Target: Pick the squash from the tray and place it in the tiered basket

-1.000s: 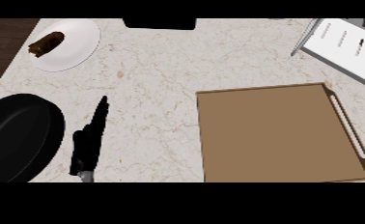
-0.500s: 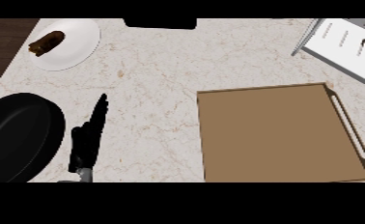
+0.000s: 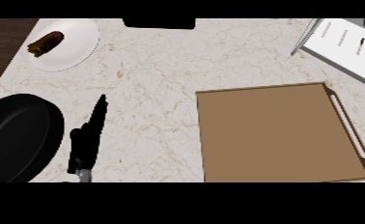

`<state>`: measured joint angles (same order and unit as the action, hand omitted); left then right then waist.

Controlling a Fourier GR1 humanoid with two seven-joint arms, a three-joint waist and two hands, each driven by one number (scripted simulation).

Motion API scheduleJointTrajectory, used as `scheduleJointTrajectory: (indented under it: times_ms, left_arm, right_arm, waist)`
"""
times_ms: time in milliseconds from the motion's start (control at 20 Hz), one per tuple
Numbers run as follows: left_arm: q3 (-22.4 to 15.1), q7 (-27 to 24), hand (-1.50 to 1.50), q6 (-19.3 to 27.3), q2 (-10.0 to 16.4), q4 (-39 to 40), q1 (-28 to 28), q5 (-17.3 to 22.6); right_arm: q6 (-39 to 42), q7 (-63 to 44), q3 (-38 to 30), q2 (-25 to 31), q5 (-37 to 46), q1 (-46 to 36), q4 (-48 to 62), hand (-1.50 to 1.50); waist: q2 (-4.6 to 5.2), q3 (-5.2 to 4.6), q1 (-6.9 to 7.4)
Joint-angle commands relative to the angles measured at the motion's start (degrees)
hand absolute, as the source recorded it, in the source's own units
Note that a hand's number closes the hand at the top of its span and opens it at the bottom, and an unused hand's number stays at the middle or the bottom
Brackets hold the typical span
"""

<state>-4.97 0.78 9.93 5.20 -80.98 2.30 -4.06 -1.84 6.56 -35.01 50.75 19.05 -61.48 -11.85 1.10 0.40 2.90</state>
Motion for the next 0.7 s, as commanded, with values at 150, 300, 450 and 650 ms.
scheduleJointTrajectory:
  times_ms: [150,300,450,650]
  left_arm:
    - [-0.1,-0.2,0.0,-1.0,0.4,0.2,3.3,0.4]
    - [1.4,1.4,0.0,-0.1,1.0,-0.7,1.7,0.6]
    - [0.2,0.1,0.0,1.3,-1.4,1.6,1.5,-0.3]
    - [1.4,-0.5,0.0,0.4,0.1,-0.6,4.2,0.7]
  right_arm:
    - [-10.5,-0.9,-5.1,7.8,-3.1,2.1,-0.8,-1.5]
    - [-9.1,-3.4,-7.6,13.4,-5.1,4.5,0.4,-1.5]
    - [-5.5,-2.4,-10.1,17.7,-7.3,8.3,1.9,-1.5]
    - [3.7,-2.5,-13.4,26.1,-10.4,15.2,3.7,-1.5]
  waist:
    - [0.02,-0.21,-0.39]
    - [-0.33,-0.2,-1.62]
    - [-0.07,-0.12,-1.94]
    - [-0.6,-0.09,-2.96]
